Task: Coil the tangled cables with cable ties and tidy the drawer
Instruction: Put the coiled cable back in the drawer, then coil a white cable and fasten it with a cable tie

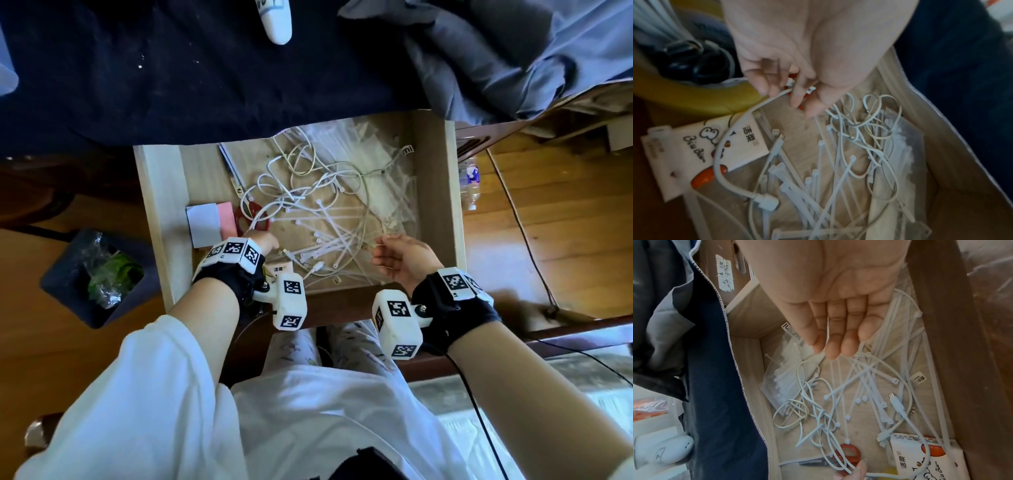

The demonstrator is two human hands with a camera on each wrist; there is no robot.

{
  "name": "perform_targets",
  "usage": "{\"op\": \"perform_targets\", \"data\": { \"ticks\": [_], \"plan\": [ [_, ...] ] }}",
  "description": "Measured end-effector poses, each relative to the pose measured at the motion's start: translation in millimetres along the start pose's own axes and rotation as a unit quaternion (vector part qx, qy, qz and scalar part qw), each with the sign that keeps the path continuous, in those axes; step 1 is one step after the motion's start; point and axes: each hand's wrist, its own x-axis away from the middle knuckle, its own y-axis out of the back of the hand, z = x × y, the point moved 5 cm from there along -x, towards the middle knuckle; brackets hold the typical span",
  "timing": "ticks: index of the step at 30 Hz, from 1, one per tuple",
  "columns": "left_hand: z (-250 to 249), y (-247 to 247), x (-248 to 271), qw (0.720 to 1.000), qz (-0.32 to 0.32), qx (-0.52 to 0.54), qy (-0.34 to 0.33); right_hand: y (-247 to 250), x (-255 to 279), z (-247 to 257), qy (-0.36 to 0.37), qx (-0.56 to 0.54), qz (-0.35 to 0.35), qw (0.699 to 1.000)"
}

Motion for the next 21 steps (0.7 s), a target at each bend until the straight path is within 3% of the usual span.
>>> {"op": "perform_targets", "data": {
  "ticks": [4, 7, 9, 12, 14, 17, 19, 21],
  "plan": [
    [0, 7, 5, 0.996, -0.011, 0.073, -0.042, -7, -3, 5, -0.006, 0.028, 0.010, 1.000],
    [-9, 17, 23, 0.969, -0.048, 0.209, -0.119, -19, 1, 13, 0.018, 0.065, 0.039, 0.997],
    [-24, 26, 46, 0.949, -0.065, 0.255, -0.175, -33, 5, 27, 0.057, 0.115, 0.068, 0.989],
    [-48, 39, 86, 0.942, -0.057, 0.227, -0.241, -62, 18, 58, 0.156, 0.194, 0.115, 0.962],
    [-64, 51, 115, 0.937, -0.045, 0.183, -0.294, -82, 31, 80, 0.248, 0.262, 0.147, 0.921],
    [-86, 67, 160, 0.909, -0.005, 0.165, -0.383, -109, 45, 102, 0.355, 0.404, 0.161, 0.828],
    [-96, 81, 187, 0.872, 0.029, 0.233, -0.429, -117, 46, 111, 0.371, 0.482, 0.150, 0.779],
    [-99, 100, 205, 0.821, 0.041, 0.323, -0.470, -115, 44, 116, 0.365, 0.535, 0.130, 0.751]
  ]
}}
